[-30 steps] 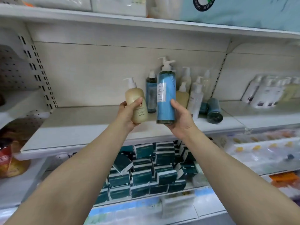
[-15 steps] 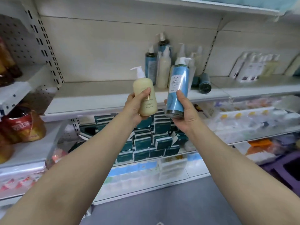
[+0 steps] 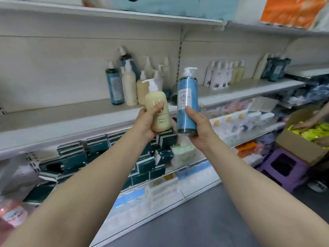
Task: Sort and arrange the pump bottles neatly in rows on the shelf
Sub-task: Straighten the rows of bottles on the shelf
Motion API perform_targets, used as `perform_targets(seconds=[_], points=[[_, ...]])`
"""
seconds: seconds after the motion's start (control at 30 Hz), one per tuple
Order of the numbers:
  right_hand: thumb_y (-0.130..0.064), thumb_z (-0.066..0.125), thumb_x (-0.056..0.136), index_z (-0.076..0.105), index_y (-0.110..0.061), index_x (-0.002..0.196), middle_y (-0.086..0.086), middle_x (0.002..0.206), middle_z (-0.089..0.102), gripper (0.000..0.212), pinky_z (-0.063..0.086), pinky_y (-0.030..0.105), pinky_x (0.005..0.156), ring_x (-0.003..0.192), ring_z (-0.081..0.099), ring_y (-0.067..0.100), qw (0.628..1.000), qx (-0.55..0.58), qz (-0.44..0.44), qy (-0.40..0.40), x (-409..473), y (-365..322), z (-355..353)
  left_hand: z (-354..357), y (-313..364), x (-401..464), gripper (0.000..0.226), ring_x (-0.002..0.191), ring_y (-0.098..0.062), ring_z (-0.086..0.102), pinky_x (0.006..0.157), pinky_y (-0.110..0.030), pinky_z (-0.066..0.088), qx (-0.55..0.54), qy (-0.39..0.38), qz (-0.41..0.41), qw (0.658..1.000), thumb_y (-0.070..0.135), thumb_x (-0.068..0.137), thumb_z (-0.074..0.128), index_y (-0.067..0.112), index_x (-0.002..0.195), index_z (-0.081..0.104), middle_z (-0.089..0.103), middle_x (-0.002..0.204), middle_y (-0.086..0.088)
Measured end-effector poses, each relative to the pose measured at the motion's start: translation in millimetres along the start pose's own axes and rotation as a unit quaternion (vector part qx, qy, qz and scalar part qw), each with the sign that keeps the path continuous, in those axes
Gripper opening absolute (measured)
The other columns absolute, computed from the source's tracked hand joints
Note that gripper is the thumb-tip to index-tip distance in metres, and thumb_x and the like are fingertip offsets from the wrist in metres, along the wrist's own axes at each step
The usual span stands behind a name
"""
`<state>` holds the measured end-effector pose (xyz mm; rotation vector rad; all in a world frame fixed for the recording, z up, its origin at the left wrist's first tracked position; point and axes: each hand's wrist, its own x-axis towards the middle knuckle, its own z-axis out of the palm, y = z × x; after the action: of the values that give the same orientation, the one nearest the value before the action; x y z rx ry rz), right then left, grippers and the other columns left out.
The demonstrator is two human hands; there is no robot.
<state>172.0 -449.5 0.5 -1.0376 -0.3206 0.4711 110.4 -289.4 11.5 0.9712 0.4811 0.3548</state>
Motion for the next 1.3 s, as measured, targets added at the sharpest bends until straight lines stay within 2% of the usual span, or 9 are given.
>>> perform_targets(seconds=[0.27,0.4,0.53,0.77,0.9,1.07,1.13,1.2,1.3], points=[[-0.033,0.08,0.079,0.058,-0.01,0.132,0.008,0.1,0.072,0.062,0.058,0.033,0.068,0.085,0.07,0.021,0.998,-0.015,-0.036,0.042,50.3,-80.9,-107.6,129.0,-31.9,55.4,0.062,0.103,-0.032,0.067,0.077,-0.062,0.056,0.001,-0.046,0.002,0.999,0.029,0.073,0.086,0.021,0.127,0.055,0.068,0.12,-0.009],[-0.039,0.065,0.091,0.058,-0.013,0.132,0.007,0.099,0.071,0.049,0.059,0.031,0.07,0.081,0.07,0.017,0.998,-0.019,-0.05,0.038,78.3,-112.7,-155.8,181.8,-46.5,82.3,0.053,0.104,-0.032,0.066,0.082,-0.064,0.055,0.001,-0.057,0.004,0.998,0.029,0.075,0.085,0.024,0.118,0.055,0.067,0.12,-0.008],[-0.044,0.059,0.095,0.061,-0.016,0.125,0.004,0.097,0.072,0.041,0.057,0.033,0.078,0.083,0.069,0.017,0.998,-0.005,-0.039,0.053,110.2,-128.2,-204.6,224.4,-70.1,108.4,0.059,0.102,-0.03,0.066,0.085,-0.062,0.054,-0.004,-0.052,0.001,0.999,0.028,0.078,0.083,0.022,0.127,0.051,0.067,0.117,-0.006],[-0.029,0.065,0.081,0.054,-0.003,0.139,0.014,0.112,0.065,0.065,0.055,0.038,0.082,0.089,0.066,0.027,0.991,0.091,-0.011,0.096,180.3,-123.1,-263.8,268.7,-88.9,169.5,0.055,0.103,-0.03,0.066,0.075,-0.054,0.058,0.008,-0.038,0.003,0.999,0.026,0.077,0.083,0.021,0.123,0.054,0.069,0.114,-0.007],[-0.021,0.058,0.093,0.057,-0.01,0.136,0.005,0.099,0.071,0.044,0.056,0.035,0.077,0.086,0.068,0.022,0.995,0.074,-0.011,0.067,239.7,-128.3,-290.6,294.6,-90.6,228.1,0.041,0.104,-0.031,0.067,0.085,-0.059,0.055,0.011,-0.038,0.003,0.999,0.024,0.077,0.083,0.023,0.109,0.056,0.071,0.108,-0.006],[-0.024,0.075,0.078,0.06,-0.012,0.133,0.006,0.111,0.072,0.059,0.058,0.038,0.08,0.097,0.07,0.024,0.997,-0.013,-0.016,0.079,321.5,-149.5,-312.2,334.7,-84.1,304.1,0.035,0.072,-0.016,0.073,0.083,-0.051,0.056,0.015,-0.043,0.005,0.999,0.022,0.083,0.078,0.025,0.105,0.051,0.075,0.07,0.004],[-0.026,0.077,0.071,0.063,-0.012,0.129,0.009,0.117,0.071,0.062,0.057,0.04,0.084,0.105,0.068,0.027,0.994,-0.049,-0.02,0.096,351.5,-159.9,-320.8,349.8,-81.0,332.2,0.045,0.075,-0.02,0.076,0.078,-0.051,0.058,0.016,-0.045,-0.002,0.999,0.021,0.081,0.08,0.022,0.115,0.05,0.077,0.086,-0.004],[-0.022,0.079,0.073,0.065,-0.013,0.124,0.014,0.124,0.07,0.054,0.057,0.045,0.088,0.111,0.067,0.032,0.993,-0.06,-0.027,0.102,380.5,-169.2,-332.1,366.0,-79.4,356.8,0.054,0.096,-0.032,0.073,0.081,-0.059,0.056,0.018,-0.046,-0.003,0.999,0.022,0.076,0.085,0.024,0.118,0.051,0.073,0.112,-0.011],[-0.02,0.084,0.07,0.063,-0.009,0.127,0.021,0.126,0.068,0.061,0.055,0.055,0.094,0.114,0.066,0.038,0.993,-0.061,-0.032,0.099,414.6,-176.2,-350.2,389.0,-82.7,383.3,0.058,0.102,-0.033,0.07,0.081,-0.06,0.056,0.013,-0.027,-0.01,0.999,0.023,0.074,0.086,0.023,0.121,0.053,0.069,0.119,-0.01]])
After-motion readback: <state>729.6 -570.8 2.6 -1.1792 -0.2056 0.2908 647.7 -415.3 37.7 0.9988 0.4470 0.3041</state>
